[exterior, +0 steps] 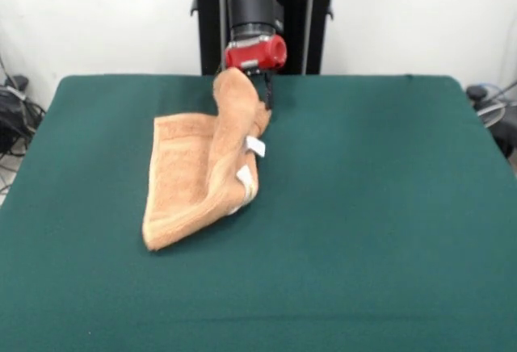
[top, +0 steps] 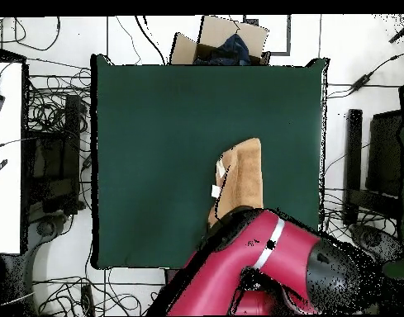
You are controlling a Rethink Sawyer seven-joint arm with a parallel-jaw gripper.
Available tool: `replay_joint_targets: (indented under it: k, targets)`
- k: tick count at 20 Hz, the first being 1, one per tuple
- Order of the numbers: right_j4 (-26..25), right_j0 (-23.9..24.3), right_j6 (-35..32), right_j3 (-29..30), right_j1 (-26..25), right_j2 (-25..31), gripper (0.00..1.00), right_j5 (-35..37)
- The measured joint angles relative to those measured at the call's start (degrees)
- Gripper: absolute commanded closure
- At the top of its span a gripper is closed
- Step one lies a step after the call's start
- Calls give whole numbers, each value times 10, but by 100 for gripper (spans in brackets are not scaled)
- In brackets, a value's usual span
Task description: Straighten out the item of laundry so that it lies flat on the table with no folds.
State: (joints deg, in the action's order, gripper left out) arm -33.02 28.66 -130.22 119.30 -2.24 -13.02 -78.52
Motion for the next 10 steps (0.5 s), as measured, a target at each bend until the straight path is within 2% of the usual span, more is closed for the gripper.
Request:
replay_joint_targets:
  k: [3, 10]
  targets:
    - [-22, 12, 0, -24, -14, 19, 0, -28]
    - [-25, 30, 0, -48, -41, 58, 0, -82]
